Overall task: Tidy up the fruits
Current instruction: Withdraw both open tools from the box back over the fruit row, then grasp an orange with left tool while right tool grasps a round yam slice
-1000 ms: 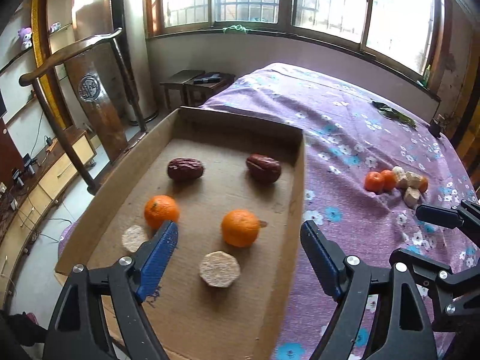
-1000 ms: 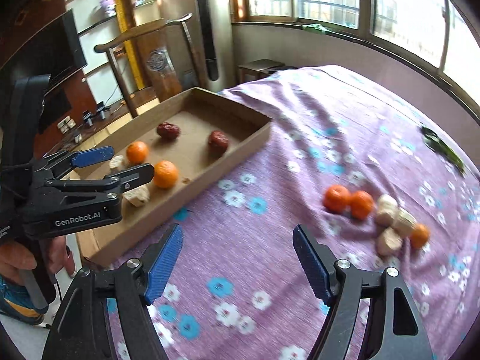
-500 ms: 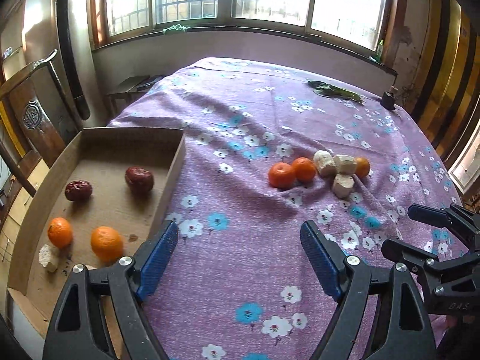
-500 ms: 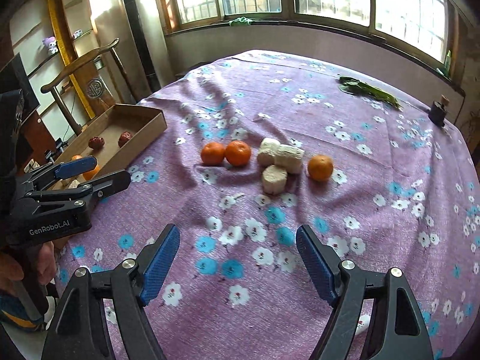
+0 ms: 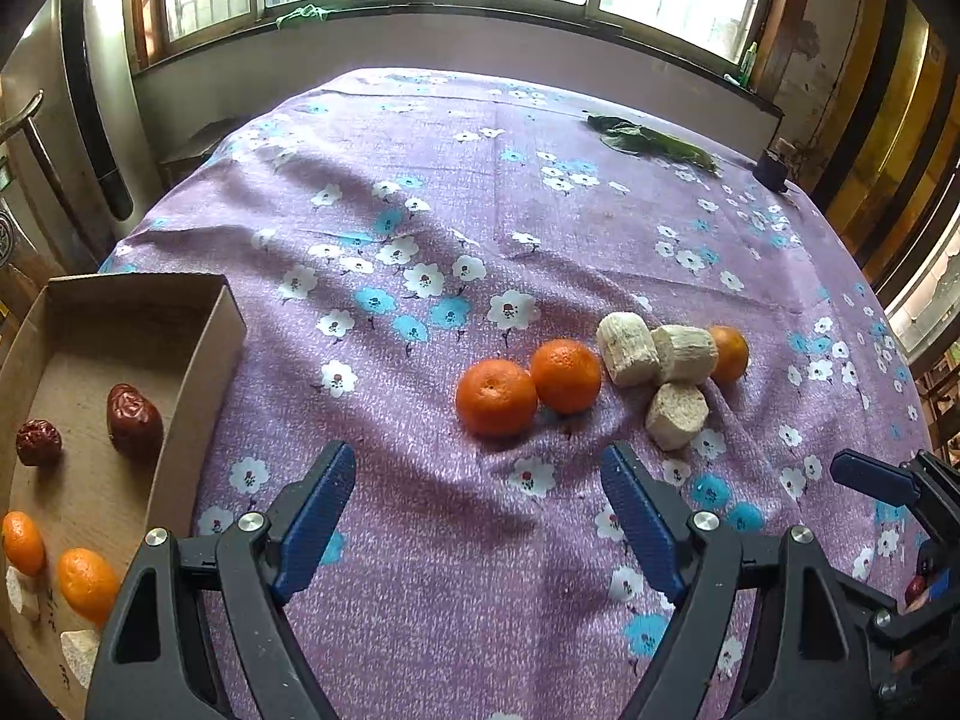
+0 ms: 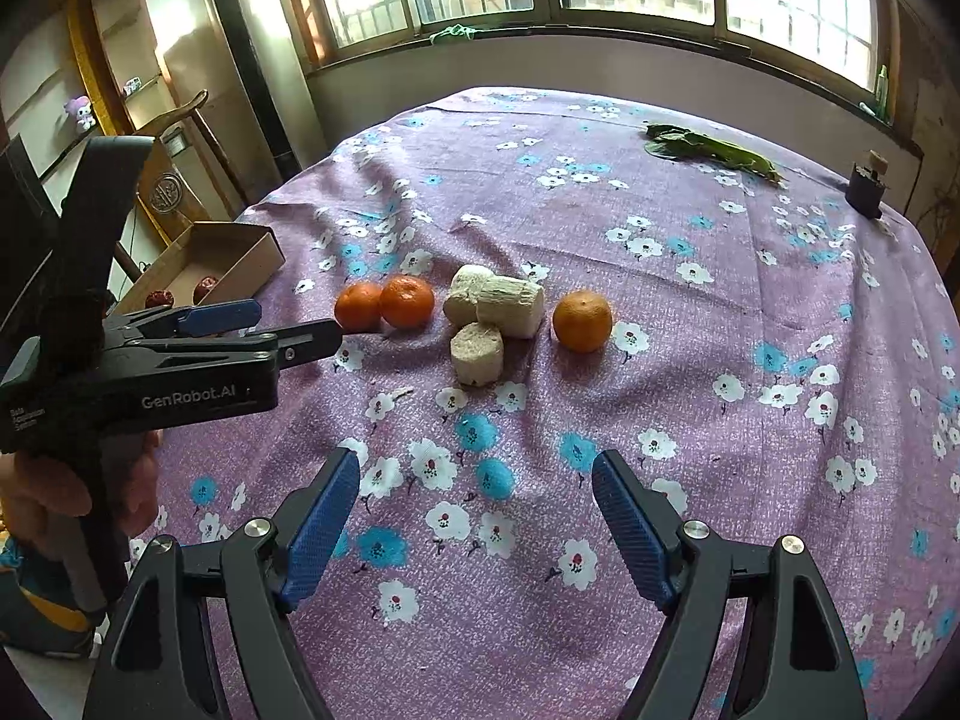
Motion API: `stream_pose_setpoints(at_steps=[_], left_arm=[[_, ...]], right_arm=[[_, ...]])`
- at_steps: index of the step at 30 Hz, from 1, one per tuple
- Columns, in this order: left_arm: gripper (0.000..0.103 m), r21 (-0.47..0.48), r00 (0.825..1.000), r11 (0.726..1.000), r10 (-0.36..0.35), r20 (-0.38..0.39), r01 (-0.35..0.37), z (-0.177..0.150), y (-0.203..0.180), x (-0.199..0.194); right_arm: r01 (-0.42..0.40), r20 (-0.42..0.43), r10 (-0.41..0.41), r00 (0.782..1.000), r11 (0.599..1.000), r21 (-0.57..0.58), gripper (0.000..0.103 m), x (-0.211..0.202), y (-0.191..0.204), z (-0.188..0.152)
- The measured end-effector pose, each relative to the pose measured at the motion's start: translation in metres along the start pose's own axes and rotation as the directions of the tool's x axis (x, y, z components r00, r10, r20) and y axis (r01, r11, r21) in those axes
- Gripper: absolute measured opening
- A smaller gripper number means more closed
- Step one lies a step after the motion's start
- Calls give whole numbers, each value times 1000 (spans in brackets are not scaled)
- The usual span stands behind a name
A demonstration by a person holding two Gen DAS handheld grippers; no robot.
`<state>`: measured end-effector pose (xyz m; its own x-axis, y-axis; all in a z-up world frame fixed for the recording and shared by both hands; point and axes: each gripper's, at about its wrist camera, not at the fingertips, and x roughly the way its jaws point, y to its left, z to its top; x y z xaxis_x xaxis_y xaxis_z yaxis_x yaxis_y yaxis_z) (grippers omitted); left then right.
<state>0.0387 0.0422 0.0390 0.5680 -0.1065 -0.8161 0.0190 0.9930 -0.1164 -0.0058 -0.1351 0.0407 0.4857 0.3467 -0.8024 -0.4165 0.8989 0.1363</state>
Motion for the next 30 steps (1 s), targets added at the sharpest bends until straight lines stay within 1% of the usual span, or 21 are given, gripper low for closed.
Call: stream_pose_setpoints(at_steps=[5, 6, 8, 9, 10, 11, 13, 14, 16, 18, 19, 20, 21, 22, 24, 27, 28, 29, 30], left_arm=[[82, 10, 1000, 1000, 17, -16, -17, 6, 0, 19], [79, 15, 1000, 1000, 20, -19, -20, 6, -1, 22], [69, 27, 999, 999, 28, -28, -28, 6, -2, 28], [59, 33, 999, 999, 34, -34, -33, 7, -2, 32], [52, 38, 999, 999, 36, -40, -35, 7, -2, 35], [50, 49, 999, 998, 44, -23, -43, 7, -3, 35], [31, 54, 999, 998, 41, -17, -40, 8, -2, 35], [31, 49, 999, 998, 36, -18, -35, 8, -1, 35], [31, 37, 999, 999, 26, -20, -25, 8, 2, 34], [31, 29, 1000, 999, 25, -10, -24, 7, 4, 29], [31, 27, 1000, 999, 24, -3, -24, 6, 4, 26], [31, 24, 1000, 999, 23, 3, -23, 5, 5, 23], [31, 20, 1000, 1000, 23, 6, -23, 4, 5, 20], [31, 19, 1000, 1000, 21, 7, -21, 3, 5, 17], [31, 16, 1000, 1000, 9, 8, -10, 0, 6, 12], [31, -6, 1000, 1000, 11, 18, -11, -5, 10, 6], [31, -6, 1000, 1000, 10, 19, -10, -7, 11, 4], [31, -3, 1000, 1000, 8, 16, -8, -8, 10, 4], [31, -4, 1000, 1000, 6, 14, -6, -9, 10, 3]], right_arm=[[-10, -16, 10, 1000, 1000, 8, 84, 12, -8, 5], [-14, -18, 14, 1000, 1000, 11, 84, 14, -9, 5], [-17, -23, 17, 1000, 1000, 15, 84, 18, -12, 7], [-19, -26, 19, 999, 1000, 14, 84, 20, -12, 8], [-21, -28, 21, 999, 1000, 12, 84, 22, -13, 9], [-22, -29, 22, 999, 1000, 10, 84, 23, -12, 10], [-27, -25, 27, 999, 1000, 11, 84, 27, -12, 13], [-27, -20, 27, 999, 1000, 15, 83, 28, -12, 14], [-18, -22, 18, 1000, 1000, 10, 78, 32, -9, 18], [-20, -32, 20, 999, 1000, -10, 78, 38, -5, 22], [-20, -40, 20, 999, 1000, -17, 75, 43, -2, 24], [-16, -50, 15, 999, 1000, -26, 72, 48, 0, 26], [-14, -60, 12, 998, 999, -32, 63, 52, 1, 28], [-11, -72, 8, 997, 999, -40, 56, 57, 3, 30], [3, -79, -7, 997, 999, -45, 51, 65, 3, 35], [-7, -83, 4, 997, 999, -40, 51, 76, 3, 42], [-6, -92, 1, 996, 999, -52, 46, 80, 5, 43], [4, -87, -10, 996, 998, -70, 45, 82, 7, 44], [5, -96, -12, 995, 997, -78, 36, 83, 9, 45]])
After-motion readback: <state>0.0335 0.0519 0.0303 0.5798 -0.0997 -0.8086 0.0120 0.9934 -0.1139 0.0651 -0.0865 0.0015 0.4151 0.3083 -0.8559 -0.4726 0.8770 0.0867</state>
